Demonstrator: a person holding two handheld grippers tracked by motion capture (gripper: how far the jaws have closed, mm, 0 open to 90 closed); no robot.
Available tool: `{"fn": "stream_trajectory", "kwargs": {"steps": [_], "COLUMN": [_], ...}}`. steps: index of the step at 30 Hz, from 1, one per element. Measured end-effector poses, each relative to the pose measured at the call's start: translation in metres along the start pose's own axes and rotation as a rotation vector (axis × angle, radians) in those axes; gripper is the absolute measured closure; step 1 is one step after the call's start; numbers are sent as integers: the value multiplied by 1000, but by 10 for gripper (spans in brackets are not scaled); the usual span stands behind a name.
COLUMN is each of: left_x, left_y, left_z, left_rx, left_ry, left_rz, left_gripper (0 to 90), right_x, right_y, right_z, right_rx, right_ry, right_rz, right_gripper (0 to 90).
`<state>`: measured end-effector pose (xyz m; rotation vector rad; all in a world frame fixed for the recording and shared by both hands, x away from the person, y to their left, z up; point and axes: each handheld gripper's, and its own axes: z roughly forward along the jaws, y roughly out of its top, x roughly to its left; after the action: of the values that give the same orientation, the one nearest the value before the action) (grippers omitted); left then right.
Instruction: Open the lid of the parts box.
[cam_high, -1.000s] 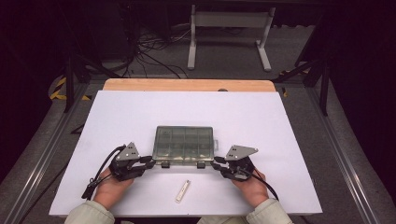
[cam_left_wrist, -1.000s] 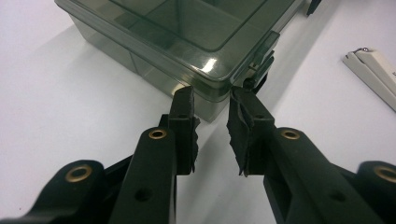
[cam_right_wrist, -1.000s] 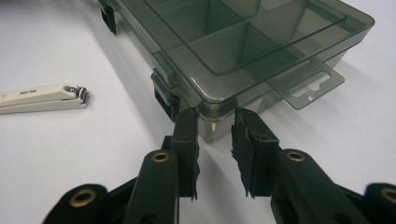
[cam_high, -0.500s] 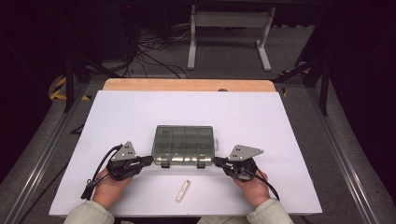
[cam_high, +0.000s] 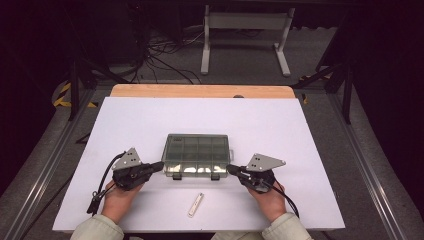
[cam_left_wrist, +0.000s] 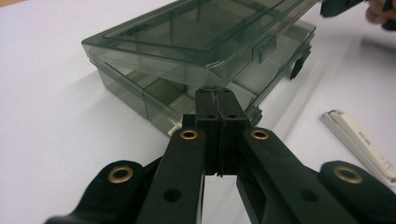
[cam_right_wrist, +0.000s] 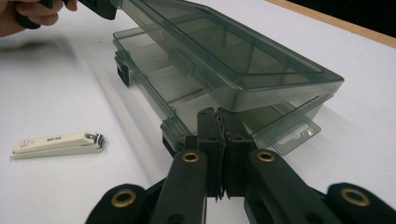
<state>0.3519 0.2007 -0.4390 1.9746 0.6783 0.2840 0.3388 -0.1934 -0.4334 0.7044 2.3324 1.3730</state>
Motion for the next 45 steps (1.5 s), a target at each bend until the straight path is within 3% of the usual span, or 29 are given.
{"fn": "stream_trajectory", "kwargs": {"steps": [5,14,22,25,29,30,32,37,45], "left_x": [1,0,0,1,1,1,1,1,0], "left_y": [0,0,1,1,1,1,1,1,2], "left_z": [0,0,-1,-1,-2,-2,-2,-3,-4], "left_rx": [-42,-62,-77,-80,-81,-81,-84,-86,-91], "left_ry": [-3,-13,-9,-6,-12,-12,-7,-12,-12], "left_rz": [-19,-49,-36,-35,-48,-48,-41,-45,-37], "left_gripper": [897,898,897,898,897,897,897,897,897], "right_x": [1,-1,-1,-1,-4,-4,-5,-6,-14], "right_y": [2,2,1,4,11,11,16,24,32], "right_z": [2,3,3,2,-1,-1,1,5,15], "right_rx": [-27,-36,-19,16,34,34,55,74,95], "right_ry": [-14,-13,-2,-8,-48,-48,-97,-108,-112], "right_rz": [-1,15,20,8,40,40,4,-23,-27], "right_gripper": [885,885,860,692,344,344,242,231,238]}}
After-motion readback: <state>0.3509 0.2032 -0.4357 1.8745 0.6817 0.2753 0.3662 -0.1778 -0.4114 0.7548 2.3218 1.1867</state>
